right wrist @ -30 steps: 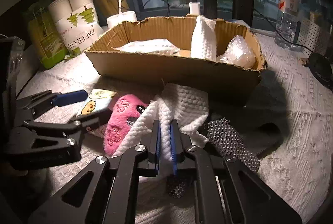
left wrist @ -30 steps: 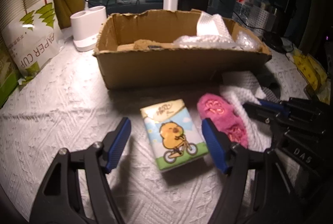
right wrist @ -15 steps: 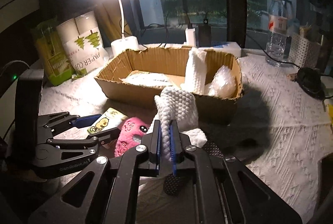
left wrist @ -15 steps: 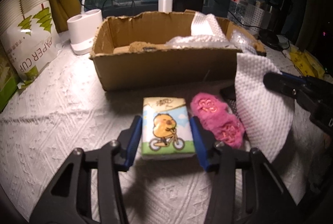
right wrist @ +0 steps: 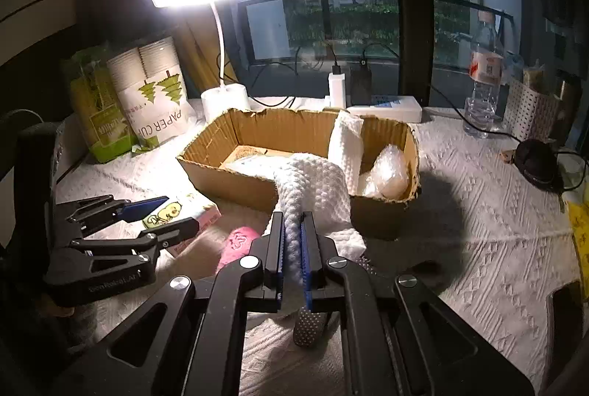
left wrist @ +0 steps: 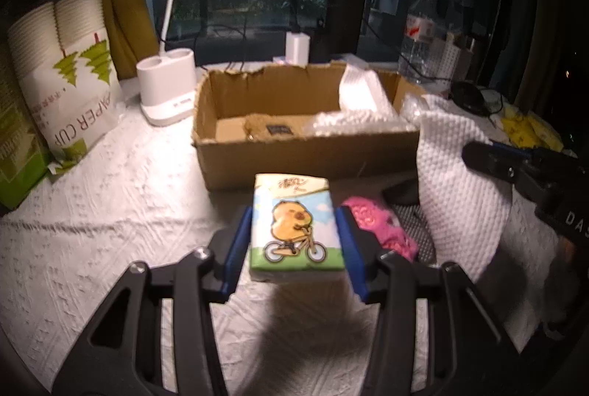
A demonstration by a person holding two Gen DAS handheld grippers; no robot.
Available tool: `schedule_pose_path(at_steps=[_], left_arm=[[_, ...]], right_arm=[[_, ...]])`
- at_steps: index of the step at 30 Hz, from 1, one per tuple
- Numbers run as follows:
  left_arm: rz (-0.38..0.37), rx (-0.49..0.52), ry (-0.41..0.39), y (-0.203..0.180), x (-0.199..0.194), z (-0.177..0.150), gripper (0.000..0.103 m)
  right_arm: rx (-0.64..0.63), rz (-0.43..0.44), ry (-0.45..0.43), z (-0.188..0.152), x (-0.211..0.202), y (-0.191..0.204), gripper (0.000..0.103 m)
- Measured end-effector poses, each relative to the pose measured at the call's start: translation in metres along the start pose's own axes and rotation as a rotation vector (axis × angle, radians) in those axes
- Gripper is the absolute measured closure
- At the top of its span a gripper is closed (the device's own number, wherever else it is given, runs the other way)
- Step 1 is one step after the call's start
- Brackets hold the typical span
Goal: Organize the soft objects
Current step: 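Lift the towel and tissue pack and carry both toward the cardboard box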
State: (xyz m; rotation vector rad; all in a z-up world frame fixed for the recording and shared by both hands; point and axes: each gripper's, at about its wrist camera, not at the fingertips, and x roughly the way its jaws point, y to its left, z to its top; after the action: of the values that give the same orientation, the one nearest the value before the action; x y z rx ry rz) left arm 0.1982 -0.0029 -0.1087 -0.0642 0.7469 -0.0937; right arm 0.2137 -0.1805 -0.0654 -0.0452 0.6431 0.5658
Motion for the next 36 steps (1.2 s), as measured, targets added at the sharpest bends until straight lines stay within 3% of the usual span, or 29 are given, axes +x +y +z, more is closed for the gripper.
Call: schedule_pose_path(at_steps=[36], left_arm=[[0.004, -0.001, -0.201, 0.028, -0.044, 0.066, 0.055]], right_arm=[[-0.056, 0.0, -0.127, 0.06, -0.009, 0.02, 0.095]])
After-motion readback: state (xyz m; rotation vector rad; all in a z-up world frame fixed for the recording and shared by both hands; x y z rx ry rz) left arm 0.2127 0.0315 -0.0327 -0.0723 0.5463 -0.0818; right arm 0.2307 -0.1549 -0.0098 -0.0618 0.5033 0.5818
